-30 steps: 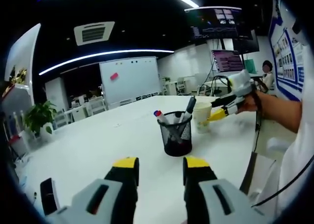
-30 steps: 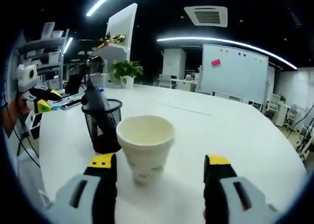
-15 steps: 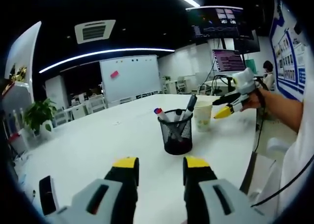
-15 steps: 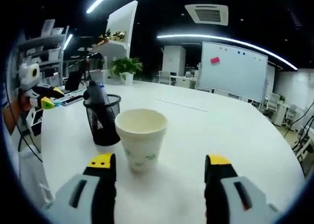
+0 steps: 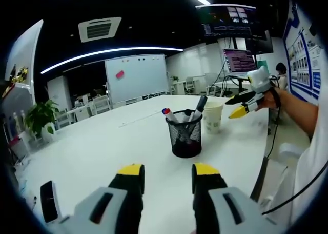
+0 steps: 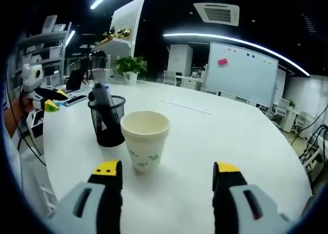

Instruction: Place the scattered laser pointers and whiteboard markers into the pen holder and stack the scattered paper cups together

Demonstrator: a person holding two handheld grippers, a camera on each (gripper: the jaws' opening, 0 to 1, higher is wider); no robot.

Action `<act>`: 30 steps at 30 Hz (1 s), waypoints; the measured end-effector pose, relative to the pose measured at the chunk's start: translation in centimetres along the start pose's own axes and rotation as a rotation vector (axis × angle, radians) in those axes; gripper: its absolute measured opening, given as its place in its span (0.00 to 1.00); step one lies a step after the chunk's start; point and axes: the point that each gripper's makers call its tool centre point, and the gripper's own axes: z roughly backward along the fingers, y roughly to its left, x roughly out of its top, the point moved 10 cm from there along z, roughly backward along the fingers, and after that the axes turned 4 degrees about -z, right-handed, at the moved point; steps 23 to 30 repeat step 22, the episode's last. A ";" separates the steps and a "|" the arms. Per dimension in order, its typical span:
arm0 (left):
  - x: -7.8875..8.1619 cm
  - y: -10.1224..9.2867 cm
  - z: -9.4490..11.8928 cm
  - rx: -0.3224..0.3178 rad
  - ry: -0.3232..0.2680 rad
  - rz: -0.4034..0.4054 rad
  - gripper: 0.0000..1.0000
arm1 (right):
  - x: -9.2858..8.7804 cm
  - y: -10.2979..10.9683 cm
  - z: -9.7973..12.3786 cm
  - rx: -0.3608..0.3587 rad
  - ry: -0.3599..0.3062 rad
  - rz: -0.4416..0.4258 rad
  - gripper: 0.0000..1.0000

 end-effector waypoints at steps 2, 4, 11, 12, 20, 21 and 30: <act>-0.1 0.1 0.0 -0.001 0.007 0.002 0.39 | 0.0 0.1 0.2 0.003 0.008 -0.001 0.72; -0.2 0.1 0.0 -0.002 0.015 0.002 0.40 | -0.1 0.1 0.4 0.006 0.034 0.001 0.72; -0.3 0.3 0.0 -0.005 0.031 0.001 0.40 | -0.1 0.3 1.0 0.007 0.062 0.022 0.72; -0.3 0.3 0.0 -0.006 0.031 0.001 0.40 | -0.1 0.3 1.1 0.007 0.065 0.026 0.72; -0.2 0.8 0.2 0.004 0.038 0.000 0.41 | 0.2 -0.1 2.1 0.014 0.056 0.042 0.72; -0.2 0.9 0.2 0.006 0.039 0.000 0.41 | 0.3 -0.2 2.3 0.015 0.054 0.043 0.72; -0.2 0.9 0.2 0.007 0.039 -0.001 0.41 | 0.3 -0.3 2.5 0.016 0.055 0.045 0.72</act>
